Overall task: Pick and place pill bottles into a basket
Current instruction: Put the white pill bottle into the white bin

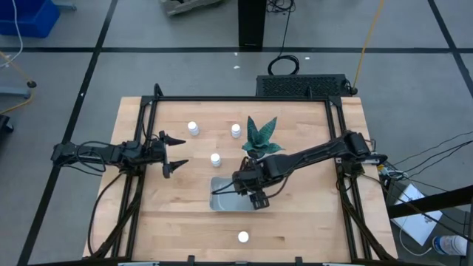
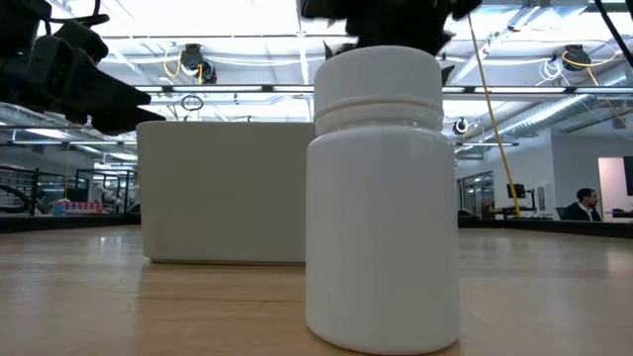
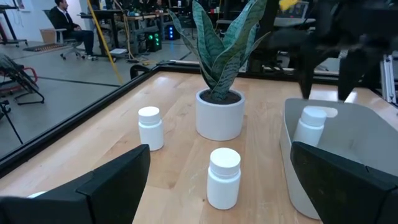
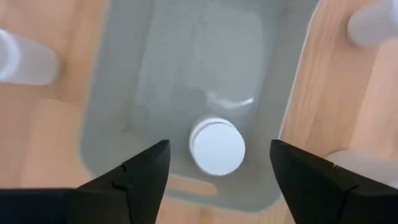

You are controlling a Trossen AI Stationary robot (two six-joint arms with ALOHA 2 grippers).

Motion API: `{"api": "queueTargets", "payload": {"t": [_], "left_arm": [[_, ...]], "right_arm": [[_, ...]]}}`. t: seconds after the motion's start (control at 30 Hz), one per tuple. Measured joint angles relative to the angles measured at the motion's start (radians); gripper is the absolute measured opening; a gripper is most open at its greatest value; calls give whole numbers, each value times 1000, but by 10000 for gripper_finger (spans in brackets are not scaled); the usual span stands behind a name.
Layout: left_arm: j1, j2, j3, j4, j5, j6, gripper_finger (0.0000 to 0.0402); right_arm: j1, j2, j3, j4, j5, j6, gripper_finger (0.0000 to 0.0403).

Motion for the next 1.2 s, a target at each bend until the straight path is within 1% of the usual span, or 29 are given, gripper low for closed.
{"api": "queueTargets", "payload": {"t": [0.2, 0.27, 0.43, 0.53, 0.6, 0.7, 0.83, 0.93, 1.1, 1.2], "left_arm": [[0, 0, 0, 0, 0, 0, 395], [0, 0, 0, 0, 0, 0, 395], [0, 0, 0, 0, 0, 0, 395], [0, 0, 0, 0, 0, 0, 395], [0, 0, 0, 0, 0, 0, 395], [0, 0, 0, 0, 0, 0, 395], [0, 0, 0, 0, 0, 0, 395], [0, 0, 0, -3, 0, 0, 395], [0, 0, 0, 0, 0, 0, 395], [0, 0, 0, 0, -2, 0, 395]], "right_arm": [[32, -91, 0, 9, 0, -6, 267], [41, -113, 0, 5, 1, 13, 264], [58, -151, 0, 2, 5, 146, 259], [63, -154, 1, 16, 30, 262, 258], [63, -150, 1, 35, 31, 382, 258], [63, -137, 1, 115, 32, 609, 258], [81, -114, 2, 228, 56, 967, 258], [105, -86, 2, 263, 61, 1213, 253], [160, -24, 2, 329, 50, 1501, 239], [192, 2, 12, 375, 4, 1639, 232]]}}
